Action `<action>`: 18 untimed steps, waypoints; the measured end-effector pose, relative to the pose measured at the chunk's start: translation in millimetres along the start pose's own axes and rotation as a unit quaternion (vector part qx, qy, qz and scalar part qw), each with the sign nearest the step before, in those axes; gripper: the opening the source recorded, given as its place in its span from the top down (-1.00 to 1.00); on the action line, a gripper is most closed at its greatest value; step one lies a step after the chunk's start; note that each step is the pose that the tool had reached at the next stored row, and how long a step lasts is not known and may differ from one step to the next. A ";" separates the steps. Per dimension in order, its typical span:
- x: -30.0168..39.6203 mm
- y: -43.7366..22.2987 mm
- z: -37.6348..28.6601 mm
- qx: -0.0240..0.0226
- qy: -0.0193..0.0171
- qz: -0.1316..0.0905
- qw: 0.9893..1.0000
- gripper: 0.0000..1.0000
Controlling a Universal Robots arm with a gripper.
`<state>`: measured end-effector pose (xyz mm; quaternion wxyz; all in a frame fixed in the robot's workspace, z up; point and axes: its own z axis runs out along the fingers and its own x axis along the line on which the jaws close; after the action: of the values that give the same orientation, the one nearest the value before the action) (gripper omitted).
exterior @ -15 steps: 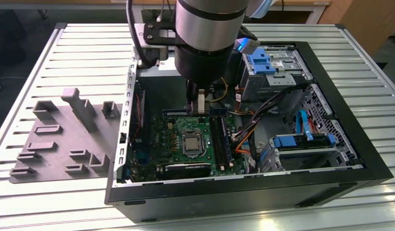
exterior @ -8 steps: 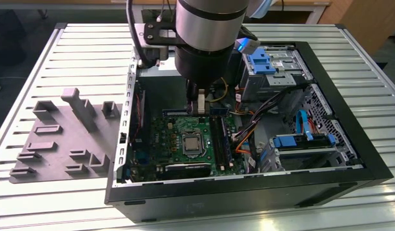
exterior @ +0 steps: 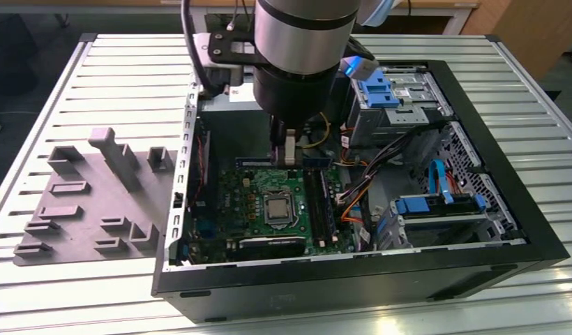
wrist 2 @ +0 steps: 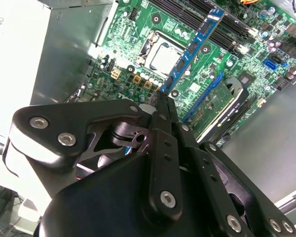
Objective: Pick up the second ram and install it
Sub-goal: 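Insert the second ram into the second slot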
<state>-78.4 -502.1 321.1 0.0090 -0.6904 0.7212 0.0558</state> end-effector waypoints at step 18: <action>0.0 0.0 0.1 0.005 -0.004 0.056 0.998 0.77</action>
<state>-78.4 -502.1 321.0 0.0122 -0.6484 0.7592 0.0552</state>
